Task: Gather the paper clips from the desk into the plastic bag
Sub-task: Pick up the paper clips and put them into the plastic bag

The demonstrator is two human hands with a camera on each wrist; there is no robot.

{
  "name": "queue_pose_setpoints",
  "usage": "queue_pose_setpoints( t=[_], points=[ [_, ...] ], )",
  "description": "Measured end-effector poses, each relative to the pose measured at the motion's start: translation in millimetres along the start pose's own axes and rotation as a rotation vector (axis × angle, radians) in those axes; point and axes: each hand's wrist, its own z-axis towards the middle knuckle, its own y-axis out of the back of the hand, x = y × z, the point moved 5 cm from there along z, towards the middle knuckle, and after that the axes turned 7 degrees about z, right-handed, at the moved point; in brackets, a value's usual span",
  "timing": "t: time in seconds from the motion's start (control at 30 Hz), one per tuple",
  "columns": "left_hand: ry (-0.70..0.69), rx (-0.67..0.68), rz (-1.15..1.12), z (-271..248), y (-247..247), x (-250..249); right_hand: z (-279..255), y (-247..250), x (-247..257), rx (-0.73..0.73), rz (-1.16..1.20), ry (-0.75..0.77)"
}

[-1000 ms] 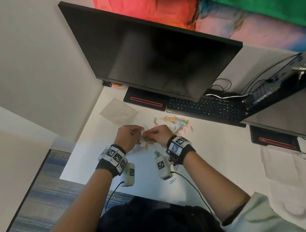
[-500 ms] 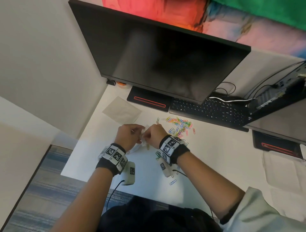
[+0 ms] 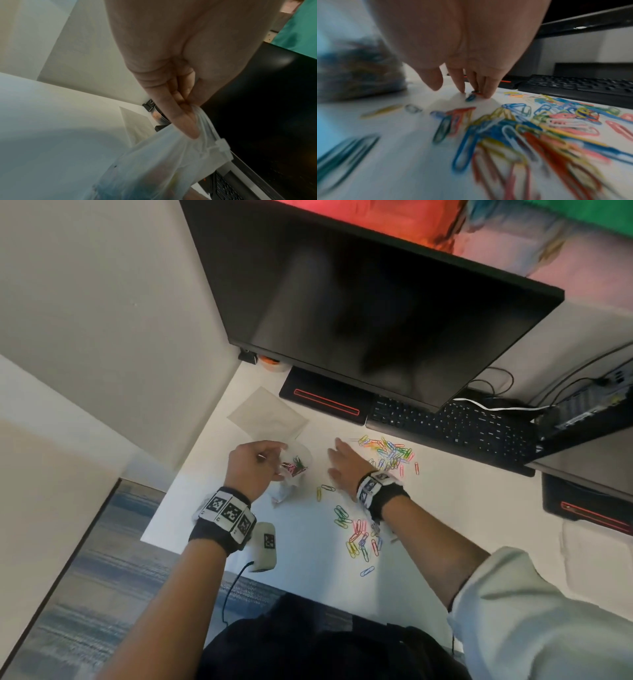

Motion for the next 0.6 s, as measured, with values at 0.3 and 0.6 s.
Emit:
queue_pose_setpoints(
  t=[0.3, 0.6],
  points=[
    [-0.005, 0.003, -0.036, -2, -3, 4, -72, -73, 18, 0.180, -0.384, 0.392],
    [0.015, 0.064, -0.009, -5, -21, 4, -111, -75, -43, 0.110, -0.497, 0.437]
  ],
)
